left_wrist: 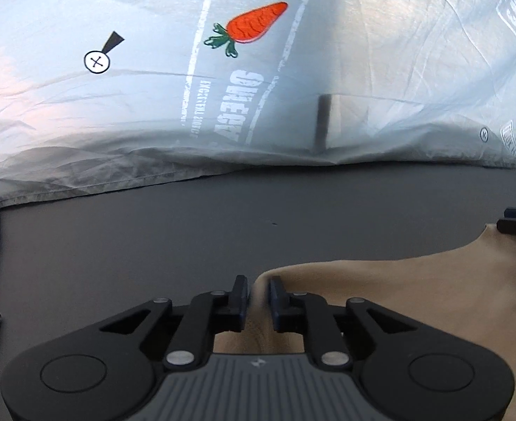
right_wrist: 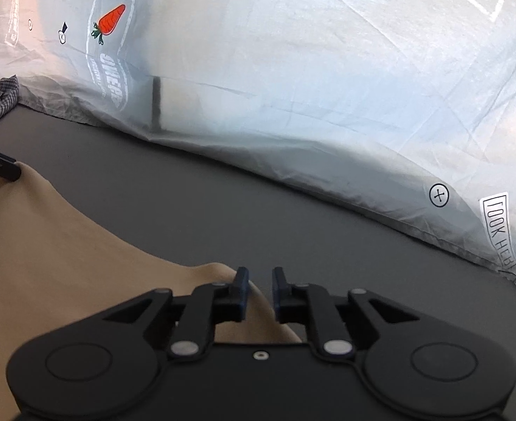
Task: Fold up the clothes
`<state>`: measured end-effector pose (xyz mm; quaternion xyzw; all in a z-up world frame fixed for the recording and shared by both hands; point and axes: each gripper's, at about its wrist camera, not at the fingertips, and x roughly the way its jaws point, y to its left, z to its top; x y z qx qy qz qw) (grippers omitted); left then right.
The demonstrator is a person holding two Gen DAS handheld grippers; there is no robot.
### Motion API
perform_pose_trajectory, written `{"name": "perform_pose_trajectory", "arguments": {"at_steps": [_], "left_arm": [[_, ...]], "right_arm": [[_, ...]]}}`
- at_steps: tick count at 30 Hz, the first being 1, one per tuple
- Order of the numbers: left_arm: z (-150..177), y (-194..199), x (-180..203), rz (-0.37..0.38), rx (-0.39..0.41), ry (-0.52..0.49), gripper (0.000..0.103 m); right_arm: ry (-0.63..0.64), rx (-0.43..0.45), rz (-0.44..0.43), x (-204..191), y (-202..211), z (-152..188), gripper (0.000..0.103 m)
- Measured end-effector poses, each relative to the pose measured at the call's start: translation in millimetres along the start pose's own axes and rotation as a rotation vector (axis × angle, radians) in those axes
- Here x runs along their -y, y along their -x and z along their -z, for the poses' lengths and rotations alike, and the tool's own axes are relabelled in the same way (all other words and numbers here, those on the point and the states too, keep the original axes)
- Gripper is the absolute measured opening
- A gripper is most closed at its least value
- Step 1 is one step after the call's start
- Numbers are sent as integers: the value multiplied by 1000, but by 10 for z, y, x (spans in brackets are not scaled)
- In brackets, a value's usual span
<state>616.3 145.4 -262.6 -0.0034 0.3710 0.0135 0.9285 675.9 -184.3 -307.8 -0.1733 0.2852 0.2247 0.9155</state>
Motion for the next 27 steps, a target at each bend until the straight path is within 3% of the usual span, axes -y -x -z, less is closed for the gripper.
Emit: {"name": "perform_pose_trajectory", "arguments": {"at_steps": [4,7,10,16,19,23,26,27], "left_arm": [[23,352,-69,-45,49,71,33],[151,703,-139,-56,64,140,40],[377,1086,-234,-40,65,196,47],[991,1796,-552,-156,14,230,55],[1305,2116,-788,-227,-22,274,58],[1702,2455,-1079,-324,-62,301,70],[1987,2634,-1346,-383,-98,334,71],[2077,2682,-1433,-401,-110,347,71]], "right_arm": [[-26,55,4,-72,381,-22,26],[-31,64,24,-201,721,61,40],[-29,47,31,-403,1064,233,42],[-207,-57,-31,-824,1678,723,47],[-299,-105,-15,-1076,1975,942,48],[-378,-149,29,-1434,2322,1143,50],[-407,-166,75,-1659,2467,1275,65],[-409,-165,98,-1716,2493,1313,76]]}}
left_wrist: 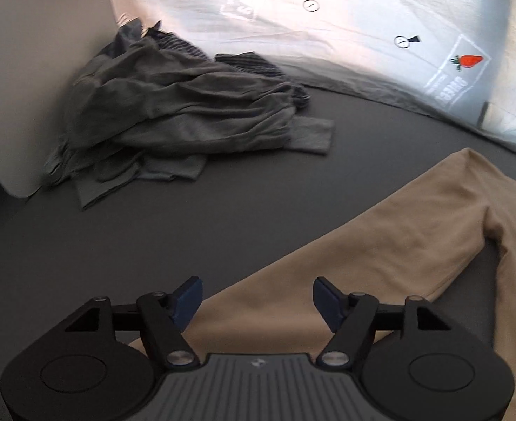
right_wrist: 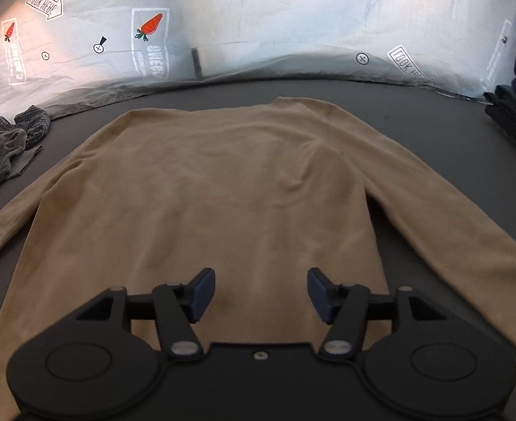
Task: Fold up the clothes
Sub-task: 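Grasp the sleeve cuff with the left gripper and fold it across the body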
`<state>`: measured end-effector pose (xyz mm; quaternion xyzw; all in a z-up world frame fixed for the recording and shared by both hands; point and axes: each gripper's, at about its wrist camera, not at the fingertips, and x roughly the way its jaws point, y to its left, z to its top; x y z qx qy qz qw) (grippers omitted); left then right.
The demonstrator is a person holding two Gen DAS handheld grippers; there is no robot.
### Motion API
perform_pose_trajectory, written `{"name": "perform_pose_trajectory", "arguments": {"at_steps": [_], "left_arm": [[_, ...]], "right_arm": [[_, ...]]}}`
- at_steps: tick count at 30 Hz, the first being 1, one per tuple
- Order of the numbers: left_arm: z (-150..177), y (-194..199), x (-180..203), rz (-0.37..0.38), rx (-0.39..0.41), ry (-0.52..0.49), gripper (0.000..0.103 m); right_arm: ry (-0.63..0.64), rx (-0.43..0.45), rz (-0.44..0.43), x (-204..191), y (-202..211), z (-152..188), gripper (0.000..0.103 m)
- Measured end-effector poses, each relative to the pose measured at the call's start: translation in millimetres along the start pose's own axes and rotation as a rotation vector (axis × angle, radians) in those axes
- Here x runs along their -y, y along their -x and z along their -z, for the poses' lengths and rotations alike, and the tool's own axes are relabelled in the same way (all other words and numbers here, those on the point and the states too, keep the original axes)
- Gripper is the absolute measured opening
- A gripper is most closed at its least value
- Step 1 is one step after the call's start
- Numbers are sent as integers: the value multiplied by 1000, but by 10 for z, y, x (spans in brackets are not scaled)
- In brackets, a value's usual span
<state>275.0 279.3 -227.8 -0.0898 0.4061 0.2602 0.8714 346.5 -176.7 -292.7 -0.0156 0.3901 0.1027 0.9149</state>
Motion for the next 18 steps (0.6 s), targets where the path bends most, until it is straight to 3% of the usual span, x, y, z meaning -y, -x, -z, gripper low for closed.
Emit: {"name": "perform_pose_trajectory", "arguments": {"at_steps": [1,3,6,9,12,18], "left_arm": [[47,-14,-99,-6,-13,17,71],[141,-43,-293,-17,-39,50,71],[248,-71,-440,-7,-55,86,71],[321,-121,-501,-3,-90,79,71],[373,-128,-516,6,-75,66,71],[407,-118,-605,-16,-97,144,75]], "right_arm": [[-6,4,19,-25,13,56,85],[-10,21,36,-68,34,154,89],[8,62,95,-162,57,256,103],[-51,108,138,-179,47,290,103],[-49,124,156,-205,43,291,103],[-59,124,146,-192,37,284,103]]}}
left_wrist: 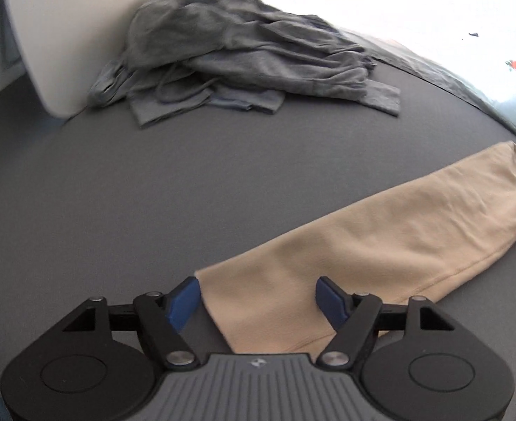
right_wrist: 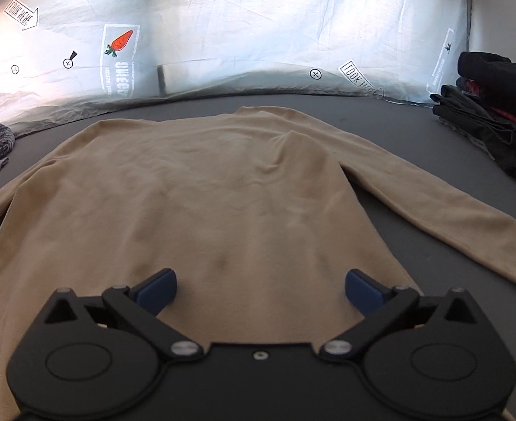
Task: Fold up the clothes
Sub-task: 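Grasp the sleeve cuff with the left gripper and fold it across the body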
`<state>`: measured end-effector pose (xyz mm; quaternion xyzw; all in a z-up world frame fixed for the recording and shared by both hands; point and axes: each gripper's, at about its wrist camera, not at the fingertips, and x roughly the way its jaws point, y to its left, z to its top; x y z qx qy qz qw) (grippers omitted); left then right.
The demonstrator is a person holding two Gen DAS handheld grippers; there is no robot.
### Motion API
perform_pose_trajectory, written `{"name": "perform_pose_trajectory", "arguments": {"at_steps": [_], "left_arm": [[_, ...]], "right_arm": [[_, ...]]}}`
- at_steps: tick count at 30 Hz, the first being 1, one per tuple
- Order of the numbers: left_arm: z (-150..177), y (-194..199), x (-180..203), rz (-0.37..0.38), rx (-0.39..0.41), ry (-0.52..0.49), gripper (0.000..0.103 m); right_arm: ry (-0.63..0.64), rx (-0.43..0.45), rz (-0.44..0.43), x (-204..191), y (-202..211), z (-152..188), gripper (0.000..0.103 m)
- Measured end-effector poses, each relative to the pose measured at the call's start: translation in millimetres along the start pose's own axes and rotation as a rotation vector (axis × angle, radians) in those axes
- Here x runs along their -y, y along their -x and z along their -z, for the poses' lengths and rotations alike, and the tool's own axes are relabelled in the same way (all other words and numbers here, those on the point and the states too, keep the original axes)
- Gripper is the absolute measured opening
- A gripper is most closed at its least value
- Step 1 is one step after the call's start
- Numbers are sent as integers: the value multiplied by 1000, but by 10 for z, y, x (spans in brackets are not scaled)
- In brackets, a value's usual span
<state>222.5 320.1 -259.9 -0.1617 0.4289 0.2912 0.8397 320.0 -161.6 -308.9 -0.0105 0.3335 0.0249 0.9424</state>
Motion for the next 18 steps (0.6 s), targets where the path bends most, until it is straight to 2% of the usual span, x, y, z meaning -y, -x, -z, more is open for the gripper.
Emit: {"name": "perform_pose_trajectory", "arguments": {"at_steps": [3,4,5,6,8,11,12,15,18], "left_arm": [[66,35,-23,6,21,2,74],[87,44,-12,11,35,-8,66],[106,54,0,17,48,-16,52],[113,69,18,31,54,-16,44],[120,98,72,65,54,11,7],[120,142,180,126,40,76,7],[123,166,257,162,37,66,7],[143,243,522,312,22,68,7],[181,307,903,490,-19,17,7]], "right_arm": [[-1,1,-1,2,-1,4,103],[-1,1,-1,3,-1,4,103],[0,1,-1,3,-2,4,103],[0,2,0,3,-1,6,103],[2,3,0,2,1,9,103],[2,3,0,6,0,12,103],[2,4,-1,6,0,12,103],[2,4,-2,11,-3,14,103],[2,4,-3,13,-4,15,103]]}}
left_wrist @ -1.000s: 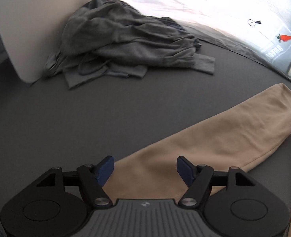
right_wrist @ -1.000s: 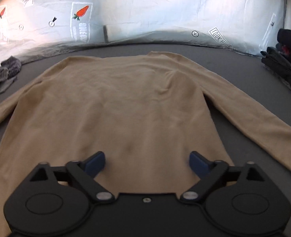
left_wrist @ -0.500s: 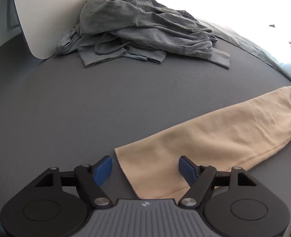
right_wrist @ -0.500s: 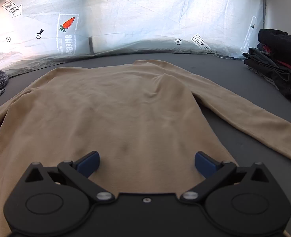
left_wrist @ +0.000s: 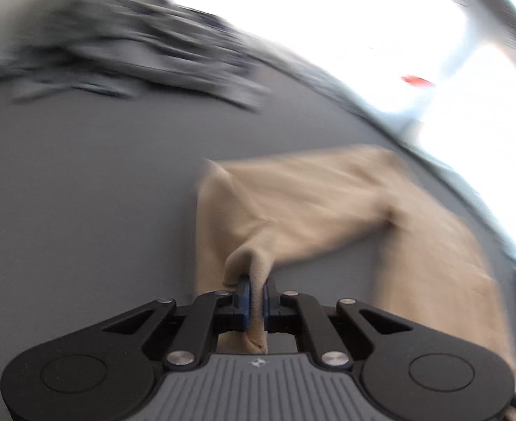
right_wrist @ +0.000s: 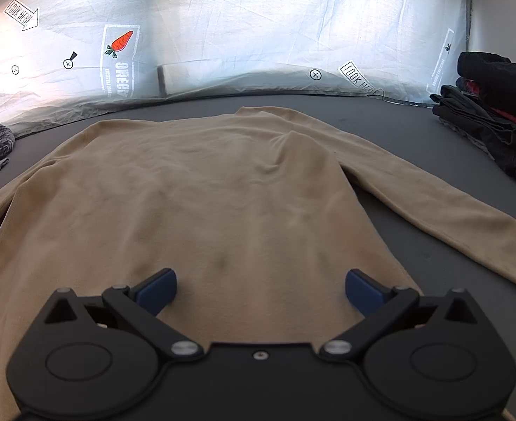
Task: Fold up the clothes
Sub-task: 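Grasp the sleeve cuff with the left gripper and fold it across the body, then release the folded sleeve with the left gripper while the right gripper grasps the shirt side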
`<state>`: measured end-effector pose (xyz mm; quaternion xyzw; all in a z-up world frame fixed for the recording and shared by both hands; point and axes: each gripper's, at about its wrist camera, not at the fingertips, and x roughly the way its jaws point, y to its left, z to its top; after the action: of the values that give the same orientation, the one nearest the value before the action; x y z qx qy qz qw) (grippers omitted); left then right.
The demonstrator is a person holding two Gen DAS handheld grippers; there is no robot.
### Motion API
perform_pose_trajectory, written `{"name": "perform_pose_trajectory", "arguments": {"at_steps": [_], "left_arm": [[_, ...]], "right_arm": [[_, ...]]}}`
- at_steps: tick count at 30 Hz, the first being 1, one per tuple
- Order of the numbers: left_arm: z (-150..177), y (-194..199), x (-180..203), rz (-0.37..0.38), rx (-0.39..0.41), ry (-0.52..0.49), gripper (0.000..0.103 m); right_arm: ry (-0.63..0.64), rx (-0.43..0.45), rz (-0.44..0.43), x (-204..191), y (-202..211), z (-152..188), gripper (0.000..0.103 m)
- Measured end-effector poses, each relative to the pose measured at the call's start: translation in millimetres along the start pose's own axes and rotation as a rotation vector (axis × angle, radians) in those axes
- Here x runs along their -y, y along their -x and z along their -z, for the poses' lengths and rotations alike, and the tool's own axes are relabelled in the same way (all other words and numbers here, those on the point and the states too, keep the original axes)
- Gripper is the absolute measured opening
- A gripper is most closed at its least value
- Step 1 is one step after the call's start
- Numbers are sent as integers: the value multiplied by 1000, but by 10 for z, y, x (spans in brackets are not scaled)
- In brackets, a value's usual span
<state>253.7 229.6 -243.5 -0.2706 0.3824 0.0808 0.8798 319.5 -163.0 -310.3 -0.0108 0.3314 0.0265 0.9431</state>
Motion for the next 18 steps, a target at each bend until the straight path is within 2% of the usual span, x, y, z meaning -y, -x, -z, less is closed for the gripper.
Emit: {"name": "perform_pose_trajectory", "arguments": {"at_steps": [3,4,7,9,11,14,17,18], "left_arm": [[100,-105,476,181,-54,-114,9],[135,-128,619,224,-68,-156,15],[216,-148,918,288,-79,-276,26],[250,-140,960,281,-79,-293,36],[244,-134,880,257,-84,-265,45],[239,-135,727,171,-91,-231,46],[238,-173,599,47,-119,-252,46],[248,-181,552,16,-130,-261,46]], "right_arm": [[0,0,-1,2,-1,-1,103],[0,0,-1,2,-1,-1,103],[-1,0,-3,7,-1,-2,103],[-2,0,-3,5,-1,-3,103],[-2,-1,-4,6,-3,-6,103],[-1,-7,-7,7,-6,-17,103],[-2,-25,-16,3,6,-46,102],[-9,-34,-21,6,15,-63,98]]}}
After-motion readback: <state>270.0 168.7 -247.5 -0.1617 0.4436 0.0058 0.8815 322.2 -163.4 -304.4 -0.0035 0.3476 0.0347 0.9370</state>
